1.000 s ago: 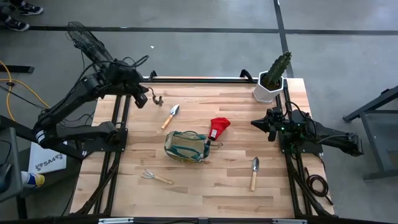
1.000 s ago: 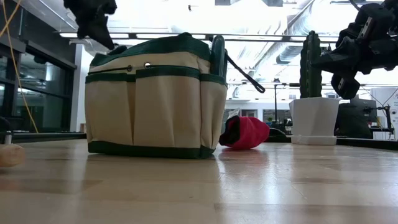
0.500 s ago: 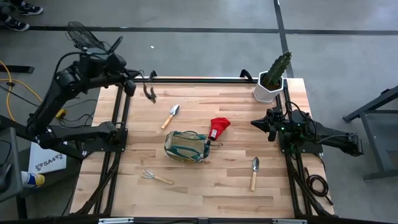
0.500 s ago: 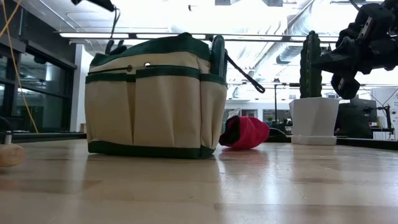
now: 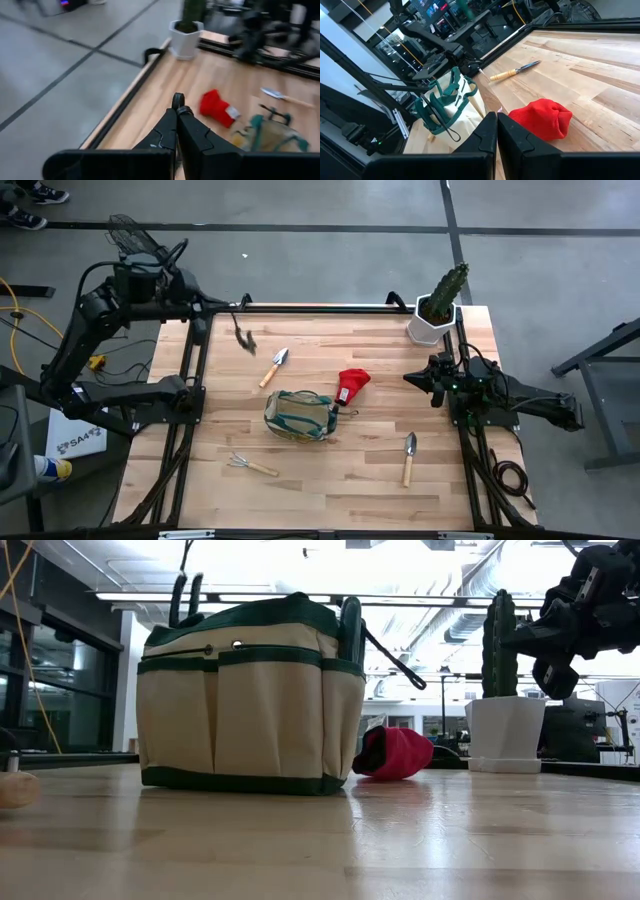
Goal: Pick & Place Garden tools in Gardening bag
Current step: Put the shear green scissors into the gardening bag
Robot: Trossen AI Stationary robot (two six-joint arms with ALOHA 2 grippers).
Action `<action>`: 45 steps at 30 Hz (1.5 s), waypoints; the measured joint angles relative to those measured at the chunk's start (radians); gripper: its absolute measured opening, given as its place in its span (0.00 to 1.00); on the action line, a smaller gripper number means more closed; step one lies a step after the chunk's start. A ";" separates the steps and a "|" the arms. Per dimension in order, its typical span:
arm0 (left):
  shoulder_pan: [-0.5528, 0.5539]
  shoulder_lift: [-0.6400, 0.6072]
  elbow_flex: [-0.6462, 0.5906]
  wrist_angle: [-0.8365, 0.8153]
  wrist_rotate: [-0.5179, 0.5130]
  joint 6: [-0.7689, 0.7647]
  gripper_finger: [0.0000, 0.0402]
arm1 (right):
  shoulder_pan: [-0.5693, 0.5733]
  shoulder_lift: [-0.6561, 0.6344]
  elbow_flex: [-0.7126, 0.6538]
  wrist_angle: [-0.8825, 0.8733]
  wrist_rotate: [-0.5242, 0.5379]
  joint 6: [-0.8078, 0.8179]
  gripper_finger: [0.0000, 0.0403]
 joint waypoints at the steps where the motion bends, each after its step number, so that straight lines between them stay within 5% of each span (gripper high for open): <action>1: 0.000 0.000 0.000 0.000 0.025 0.013 0.00 | 0.000 0.000 0.000 0.000 0.000 0.000 0.01; 25: 0.000 -0.049 0.000 -0.138 0.285 0.392 0.00 | 0.000 0.000 0.000 0.000 0.000 0.000 0.01; 34: 0.000 -0.055 0.000 -0.179 0.482 0.587 0.00 | 0.000 0.000 0.000 0.000 0.000 0.000 0.01; 45: 0.000 -0.054 0.000 -0.179 0.573 0.643 0.00 | 0.000 0.000 0.000 0.000 0.000 0.000 0.01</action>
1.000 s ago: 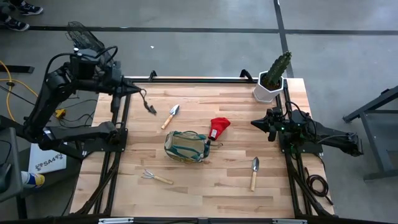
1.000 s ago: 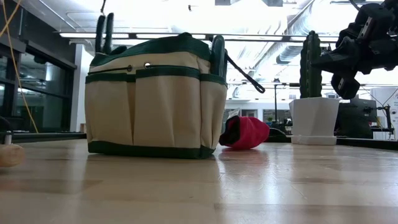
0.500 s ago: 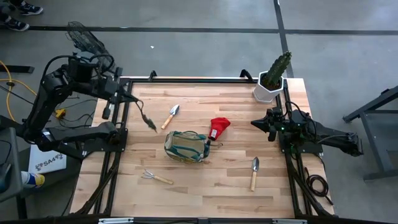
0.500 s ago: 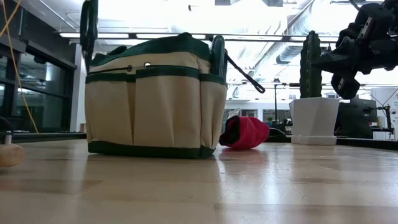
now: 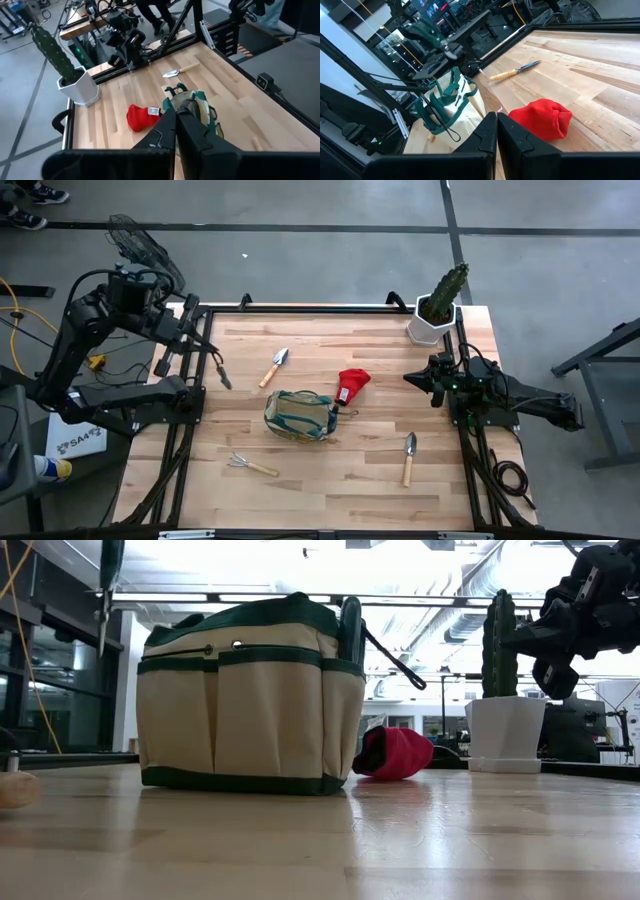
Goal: Pick & Place Garden tools in Gardening bag
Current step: Put the shear green scissors into the gardening bag
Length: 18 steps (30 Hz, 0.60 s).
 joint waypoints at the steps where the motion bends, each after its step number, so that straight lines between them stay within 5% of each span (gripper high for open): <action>1: 0.000 0.000 0.000 0.000 0.005 0.005 0.00 | 0.000 0.000 0.000 0.000 0.000 0.000 0.01; 18: 0.000 0.006 -0.004 0.000 0.180 0.092 0.00 | 0.000 0.000 0.000 0.000 0.000 0.000 0.01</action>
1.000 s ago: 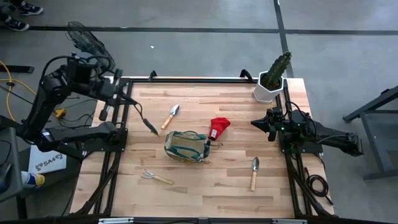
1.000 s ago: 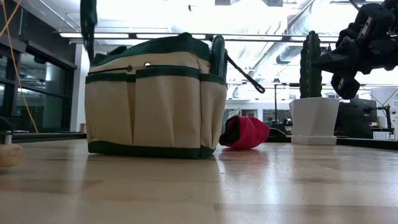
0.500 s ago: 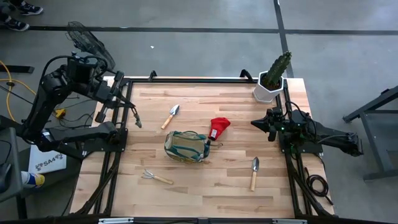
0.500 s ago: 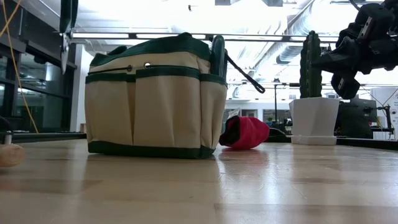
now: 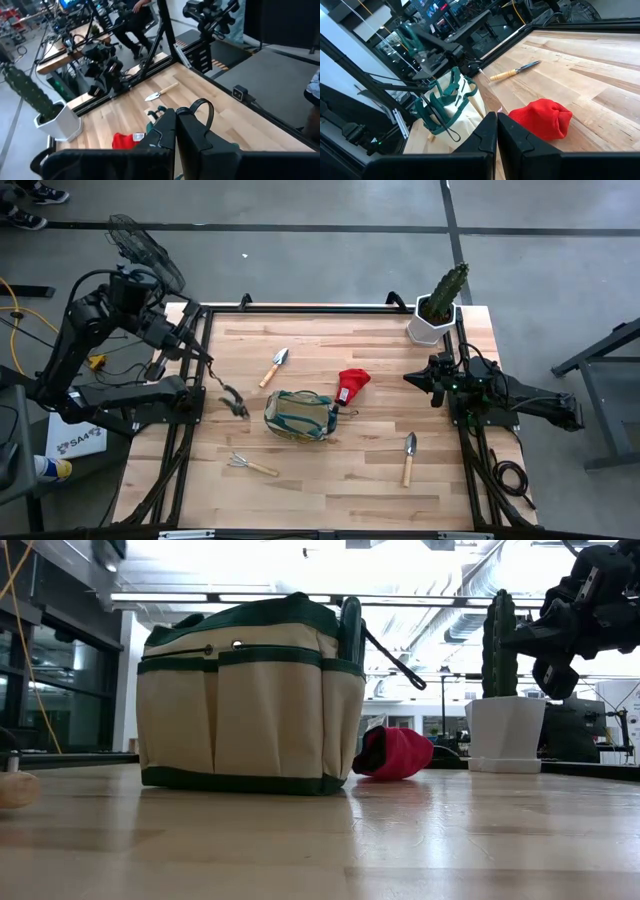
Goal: Pick & Place Garden tools in Gardening bag
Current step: Put the shear green scissors into the gardening bag
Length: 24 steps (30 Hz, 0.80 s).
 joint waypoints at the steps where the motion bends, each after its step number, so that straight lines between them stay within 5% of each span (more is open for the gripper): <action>1: 0.000 0.000 -0.005 0.000 0.013 0.006 0.00 | 0.000 0.000 0.000 0.000 0.000 0.000 0.01; 24: -0.003 0.020 -0.026 0.014 0.023 0.016 0.00 | 0.000 0.000 0.000 0.000 0.000 0.000 0.01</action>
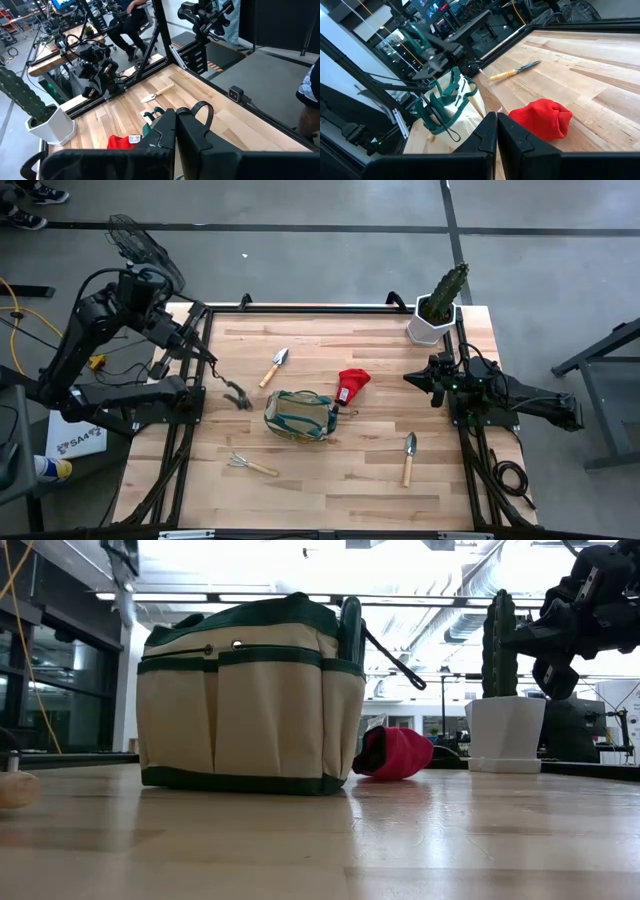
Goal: Pick & Place Garden tools in Gardening bag
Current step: Put the shear green scissors into the gardening bag
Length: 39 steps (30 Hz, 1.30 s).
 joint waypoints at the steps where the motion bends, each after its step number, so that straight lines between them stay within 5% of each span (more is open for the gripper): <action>1: -0.008 0.001 0.000 0.001 -0.004 0.000 0.00 | 0.000 0.000 0.000 0.000 0.000 0.000 0.01; 16: -0.195 0.055 0.000 0.077 -0.201 -0.059 0.00 | 0.000 0.000 0.000 0.000 0.000 0.000 0.01; 39: -0.306 0.137 0.000 0.151 -0.282 -0.095 0.00 | 0.000 0.000 0.000 0.000 0.000 0.000 0.01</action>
